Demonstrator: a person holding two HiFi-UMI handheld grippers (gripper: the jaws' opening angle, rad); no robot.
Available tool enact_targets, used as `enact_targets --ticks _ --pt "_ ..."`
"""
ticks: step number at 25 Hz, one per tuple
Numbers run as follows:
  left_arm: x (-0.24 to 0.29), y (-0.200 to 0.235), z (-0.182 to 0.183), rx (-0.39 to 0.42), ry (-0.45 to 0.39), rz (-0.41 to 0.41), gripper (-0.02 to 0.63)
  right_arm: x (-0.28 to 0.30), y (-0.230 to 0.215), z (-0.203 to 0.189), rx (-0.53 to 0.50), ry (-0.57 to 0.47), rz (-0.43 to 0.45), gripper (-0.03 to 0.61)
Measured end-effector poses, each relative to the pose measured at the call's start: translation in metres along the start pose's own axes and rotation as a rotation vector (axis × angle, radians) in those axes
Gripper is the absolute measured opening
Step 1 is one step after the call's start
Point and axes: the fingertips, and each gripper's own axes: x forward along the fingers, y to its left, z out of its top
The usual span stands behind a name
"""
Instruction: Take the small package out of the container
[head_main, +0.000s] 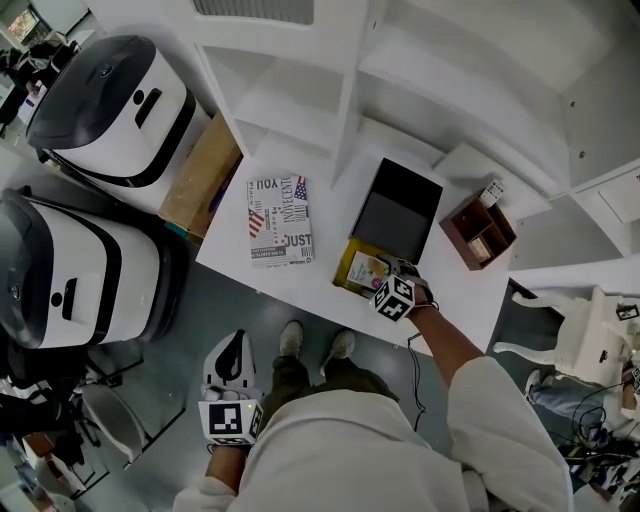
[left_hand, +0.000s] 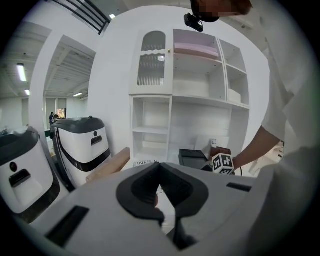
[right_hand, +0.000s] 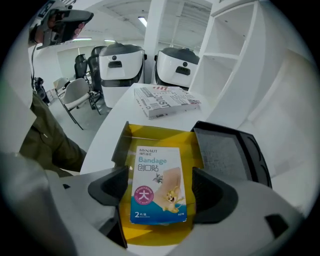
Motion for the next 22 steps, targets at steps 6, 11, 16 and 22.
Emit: enact_targets --ticks 6,11,16,22 --pt "0.005 0.002 -0.001 -0.005 0.012 0.006 0.008 0.013 -0.001 -0.005 0.000 0.050 0.041 0.417" --pt "0.009 0.001 -0.004 -0.008 0.017 0.004 0.008 0.021 0.001 -0.009 -0.001 0.082 0.072 0.417" --pt "0.011 0.001 -0.009 -0.010 0.046 0.009 0.008 0.030 0.004 -0.011 0.002 0.127 0.119 0.418" --pt "0.015 0.003 -0.009 -0.017 0.041 0.005 0.008 0.037 0.005 -0.012 -0.005 0.179 0.146 0.417"
